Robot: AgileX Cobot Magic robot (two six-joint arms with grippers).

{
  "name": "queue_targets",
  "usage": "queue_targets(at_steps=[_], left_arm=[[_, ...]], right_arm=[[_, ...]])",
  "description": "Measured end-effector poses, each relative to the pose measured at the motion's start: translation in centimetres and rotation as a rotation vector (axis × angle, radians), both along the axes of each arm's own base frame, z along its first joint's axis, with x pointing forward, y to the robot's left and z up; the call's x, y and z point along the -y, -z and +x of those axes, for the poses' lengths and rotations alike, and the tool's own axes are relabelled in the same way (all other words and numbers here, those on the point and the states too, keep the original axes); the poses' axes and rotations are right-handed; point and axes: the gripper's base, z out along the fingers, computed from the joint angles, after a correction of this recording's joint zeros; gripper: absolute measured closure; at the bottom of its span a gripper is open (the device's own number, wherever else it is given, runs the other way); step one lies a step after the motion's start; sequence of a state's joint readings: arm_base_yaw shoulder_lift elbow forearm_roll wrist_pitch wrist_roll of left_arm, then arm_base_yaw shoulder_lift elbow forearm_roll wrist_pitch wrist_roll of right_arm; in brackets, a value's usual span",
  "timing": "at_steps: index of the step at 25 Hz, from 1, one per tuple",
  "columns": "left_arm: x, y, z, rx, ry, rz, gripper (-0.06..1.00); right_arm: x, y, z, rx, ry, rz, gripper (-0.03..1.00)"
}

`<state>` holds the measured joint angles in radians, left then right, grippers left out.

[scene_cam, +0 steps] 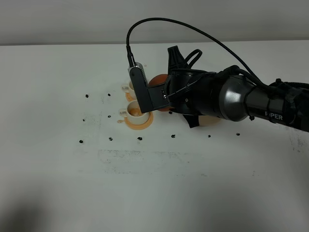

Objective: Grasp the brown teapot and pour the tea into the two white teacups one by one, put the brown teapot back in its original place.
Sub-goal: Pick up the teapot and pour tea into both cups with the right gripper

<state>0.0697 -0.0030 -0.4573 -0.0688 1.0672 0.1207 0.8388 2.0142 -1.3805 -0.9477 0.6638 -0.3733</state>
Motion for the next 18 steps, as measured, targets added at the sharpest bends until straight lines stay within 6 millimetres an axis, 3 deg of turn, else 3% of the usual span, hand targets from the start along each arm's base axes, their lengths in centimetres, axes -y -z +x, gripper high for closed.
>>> queue_targets(at_steps=[18], left_arm=[[0.00,0.00,0.00,0.000,0.000,0.000,0.60]], right_arm=[[-0.30,0.59,0.07,0.034,-0.047,-0.074,0.84]])
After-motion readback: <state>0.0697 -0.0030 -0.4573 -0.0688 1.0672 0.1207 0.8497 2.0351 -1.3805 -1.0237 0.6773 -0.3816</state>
